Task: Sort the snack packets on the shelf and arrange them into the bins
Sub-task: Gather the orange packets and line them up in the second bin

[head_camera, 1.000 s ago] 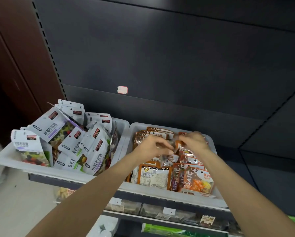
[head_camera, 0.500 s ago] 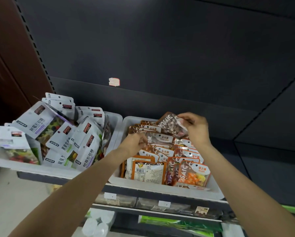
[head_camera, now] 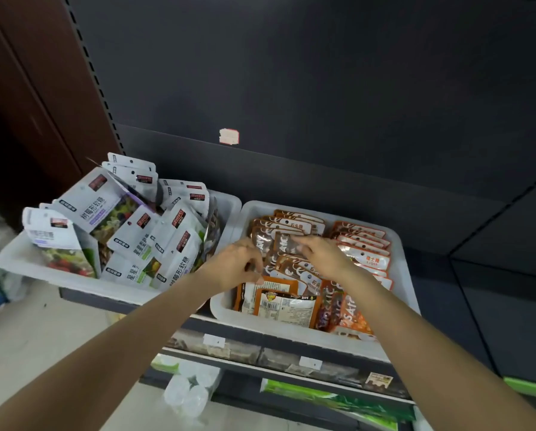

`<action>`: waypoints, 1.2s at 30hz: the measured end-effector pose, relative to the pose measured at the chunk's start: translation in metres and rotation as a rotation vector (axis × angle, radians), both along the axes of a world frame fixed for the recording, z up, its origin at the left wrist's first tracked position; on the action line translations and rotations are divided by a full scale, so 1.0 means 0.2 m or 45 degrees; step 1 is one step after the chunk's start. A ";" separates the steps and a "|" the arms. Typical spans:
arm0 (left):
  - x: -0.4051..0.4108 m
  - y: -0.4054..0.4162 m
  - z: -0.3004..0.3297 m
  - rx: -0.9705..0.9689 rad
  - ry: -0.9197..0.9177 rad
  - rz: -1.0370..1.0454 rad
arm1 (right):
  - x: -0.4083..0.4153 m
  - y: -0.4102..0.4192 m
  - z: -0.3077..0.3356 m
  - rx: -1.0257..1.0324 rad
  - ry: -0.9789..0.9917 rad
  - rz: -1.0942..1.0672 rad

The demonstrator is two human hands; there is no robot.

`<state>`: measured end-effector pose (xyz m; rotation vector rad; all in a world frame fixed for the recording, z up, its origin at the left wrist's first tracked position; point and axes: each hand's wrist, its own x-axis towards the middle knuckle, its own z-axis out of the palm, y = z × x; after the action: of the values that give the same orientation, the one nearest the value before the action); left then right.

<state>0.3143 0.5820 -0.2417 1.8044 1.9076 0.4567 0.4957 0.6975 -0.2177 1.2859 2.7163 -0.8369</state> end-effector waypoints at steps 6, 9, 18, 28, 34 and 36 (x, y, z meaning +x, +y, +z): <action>0.04 -0.02 0.01 0.002 0.174 -0.042 | 0.03 -0.05 -0.03 0.055 0.024 -0.079; 0.03 -0.03 0.08 0.171 -0.037 0.177 | 0.04 -0.10 0.02 0.401 0.176 -0.233; 0.13 -0.01 0.25 0.461 -0.269 0.150 | -0.03 -0.15 0.24 -0.647 0.763 -0.866; 0.09 -0.02 0.07 0.074 -0.132 0.156 | 0.18 -0.15 0.24 0.144 0.479 -0.482; 0.14 -0.01 -0.04 -0.149 -0.047 0.008 | 0.21 -0.13 0.17 0.115 0.527 -0.426; 0.12 -0.01 -0.04 -0.103 -0.105 0.032 | 0.19 -0.12 0.13 0.085 0.530 -0.379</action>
<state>0.3393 0.5807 -0.2501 1.6854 1.8676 0.4492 0.5345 0.6729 -0.1911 1.7368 2.9159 -1.1661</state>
